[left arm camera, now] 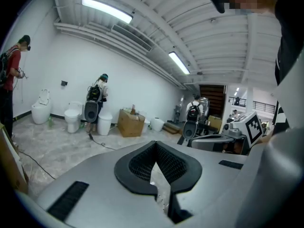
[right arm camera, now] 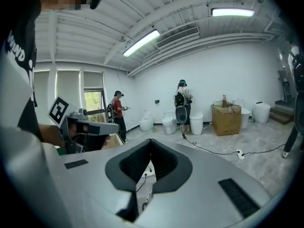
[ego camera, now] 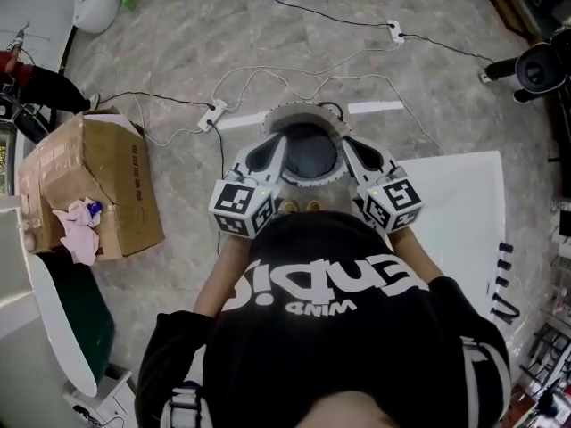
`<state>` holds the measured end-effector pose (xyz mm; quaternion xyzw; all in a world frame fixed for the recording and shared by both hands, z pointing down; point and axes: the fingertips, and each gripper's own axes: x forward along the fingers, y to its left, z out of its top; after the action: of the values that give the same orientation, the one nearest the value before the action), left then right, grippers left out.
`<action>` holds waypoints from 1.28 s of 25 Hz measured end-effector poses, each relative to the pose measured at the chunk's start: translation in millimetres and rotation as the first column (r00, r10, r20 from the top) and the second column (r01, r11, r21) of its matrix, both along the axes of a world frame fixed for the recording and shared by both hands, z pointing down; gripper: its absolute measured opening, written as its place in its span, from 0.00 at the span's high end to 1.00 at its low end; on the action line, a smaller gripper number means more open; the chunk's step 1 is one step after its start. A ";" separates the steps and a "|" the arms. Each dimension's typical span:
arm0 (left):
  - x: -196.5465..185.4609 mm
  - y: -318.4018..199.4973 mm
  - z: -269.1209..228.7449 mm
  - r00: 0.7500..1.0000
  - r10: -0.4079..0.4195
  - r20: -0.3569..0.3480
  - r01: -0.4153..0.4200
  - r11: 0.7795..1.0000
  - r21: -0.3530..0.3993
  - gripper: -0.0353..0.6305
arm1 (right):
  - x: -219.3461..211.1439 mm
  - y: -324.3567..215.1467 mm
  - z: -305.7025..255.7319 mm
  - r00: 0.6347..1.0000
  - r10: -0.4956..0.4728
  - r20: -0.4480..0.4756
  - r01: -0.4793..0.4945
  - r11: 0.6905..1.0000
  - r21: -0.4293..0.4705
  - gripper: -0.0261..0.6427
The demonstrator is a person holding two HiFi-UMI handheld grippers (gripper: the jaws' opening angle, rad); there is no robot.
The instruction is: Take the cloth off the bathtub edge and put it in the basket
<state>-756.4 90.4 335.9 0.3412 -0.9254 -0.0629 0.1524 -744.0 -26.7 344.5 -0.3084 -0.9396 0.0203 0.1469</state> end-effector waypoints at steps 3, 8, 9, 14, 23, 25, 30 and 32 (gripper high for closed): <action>4.3 1.9 0.4 1.000 -0.009 0.001 0.009 1.000 0.003 0.93 | 2.7 -2.0 -0.3 1.000 0.011 -0.001 -0.011 1.000 -0.020 0.94; 10.1 -2.1 -2.2 1.000 -0.010 0.005 0.010 1.000 0.005 0.93 | 3.3 -0.6 -3.6 1.000 0.009 0.007 -0.009 0.999 -0.037 0.94; 11.1 -1.9 -2.5 1.000 -0.009 0.006 0.009 1.000 0.006 0.93 | 3.3 1.1 -4.1 1.000 0.008 0.007 -0.007 0.999 -0.041 0.94; 14.4 1.0 -3.0 1.000 -0.011 0.010 0.011 1.000 0.006 0.93 | 3.4 6.9 -4.8 1.000 0.008 0.007 -0.007 0.998 -0.057 0.94; 12.6 2.5 -1.8 1.000 -0.017 -0.003 0.017 1.000 0.016 0.93 | 4.2 10.9 -1.3 1.000 0.006 -0.010 -0.006 0.998 -0.055 0.94; 11.2 2.4 -1.0 1.000 -0.015 -0.006 0.015 1.000 0.016 0.93 | 3.3 11.7 -0.9 1.000 0.007 -0.013 -0.008 0.998 -0.058 0.94; 9.5 1.3 3.5 1.000 -0.013 -0.015 0.013 1.000 0.012 0.93 | 1.1 10.1 1.6 1.000 0.008 -0.019 -0.009 0.998 -0.058 0.94; 8.5 2.2 5.1 1.000 -0.014 -0.020 0.014 1.000 0.010 0.93 | 0.0 10.1 2.2 1.000 0.008 -0.022 -0.009 0.998 -0.057 0.94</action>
<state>-747.9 92.6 341.1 0.3347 -0.9259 -0.0722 0.1594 -744.0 -16.6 346.6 -0.3084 -0.9383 0.0510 0.1481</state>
